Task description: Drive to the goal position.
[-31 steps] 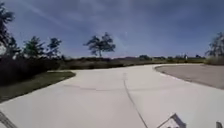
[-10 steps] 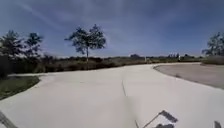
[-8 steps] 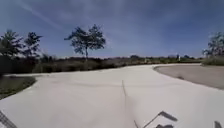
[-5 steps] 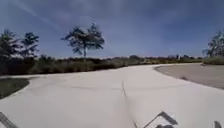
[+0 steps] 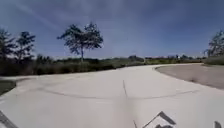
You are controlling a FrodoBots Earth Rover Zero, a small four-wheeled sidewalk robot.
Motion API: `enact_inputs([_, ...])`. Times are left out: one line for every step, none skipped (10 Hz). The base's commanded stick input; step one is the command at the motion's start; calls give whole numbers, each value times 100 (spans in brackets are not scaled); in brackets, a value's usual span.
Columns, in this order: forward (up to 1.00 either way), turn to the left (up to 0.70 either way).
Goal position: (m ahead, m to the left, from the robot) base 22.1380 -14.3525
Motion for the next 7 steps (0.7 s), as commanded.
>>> enact_inputs([85,0])
enact_inputs([85,-29])
enact_inputs([85,-33])
enact_inputs([85,-19])
enact_inputs([85,-5])
enact_inputs([85,0])
enact_inputs([85,0])
